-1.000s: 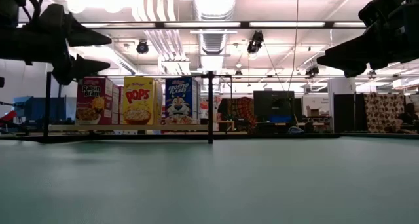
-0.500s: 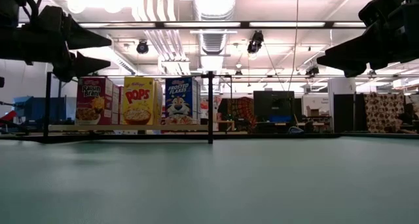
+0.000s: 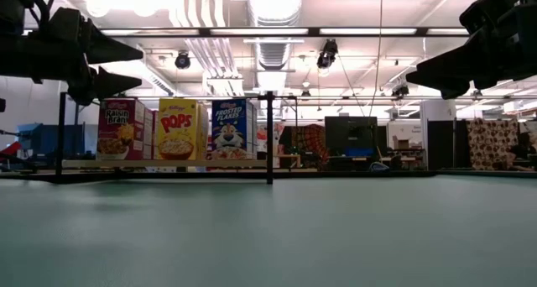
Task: Stack cereal on shelf
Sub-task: Return to Home Position
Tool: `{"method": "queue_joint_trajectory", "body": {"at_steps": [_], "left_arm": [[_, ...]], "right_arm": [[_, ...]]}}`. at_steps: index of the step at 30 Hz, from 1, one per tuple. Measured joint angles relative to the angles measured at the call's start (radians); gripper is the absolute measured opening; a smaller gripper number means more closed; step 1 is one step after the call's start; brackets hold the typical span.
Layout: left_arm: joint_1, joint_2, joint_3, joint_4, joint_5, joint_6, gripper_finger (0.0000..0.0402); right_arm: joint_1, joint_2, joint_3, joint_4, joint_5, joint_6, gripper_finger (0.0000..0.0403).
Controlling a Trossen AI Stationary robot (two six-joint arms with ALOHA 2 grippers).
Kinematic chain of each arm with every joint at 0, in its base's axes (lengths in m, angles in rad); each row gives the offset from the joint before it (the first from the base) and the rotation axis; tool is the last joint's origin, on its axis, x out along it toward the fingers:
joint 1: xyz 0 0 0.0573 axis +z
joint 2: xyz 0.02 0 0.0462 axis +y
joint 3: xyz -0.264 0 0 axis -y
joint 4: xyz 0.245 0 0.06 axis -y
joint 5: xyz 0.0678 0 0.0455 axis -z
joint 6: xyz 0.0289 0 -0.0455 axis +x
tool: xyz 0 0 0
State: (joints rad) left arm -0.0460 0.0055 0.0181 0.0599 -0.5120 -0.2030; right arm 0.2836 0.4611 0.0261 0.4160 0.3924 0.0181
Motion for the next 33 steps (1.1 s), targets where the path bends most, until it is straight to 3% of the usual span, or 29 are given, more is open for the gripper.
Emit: {"method": "queue_joint_trajectory", "body": {"at_steps": [19,33], "left_arm": [[0.0,0.0,0.0,-0.001,-0.001,0.0,0.04],[0.0,0.0,0.001,-0.001,-0.001,0.0,0.04]], "right_arm": [[0.0,-0.021,0.0,0.0,0.0,-0.002,0.0192],[-0.039,-0.252,0.0,0.047,0.0,-0.105,0.0192]]}}
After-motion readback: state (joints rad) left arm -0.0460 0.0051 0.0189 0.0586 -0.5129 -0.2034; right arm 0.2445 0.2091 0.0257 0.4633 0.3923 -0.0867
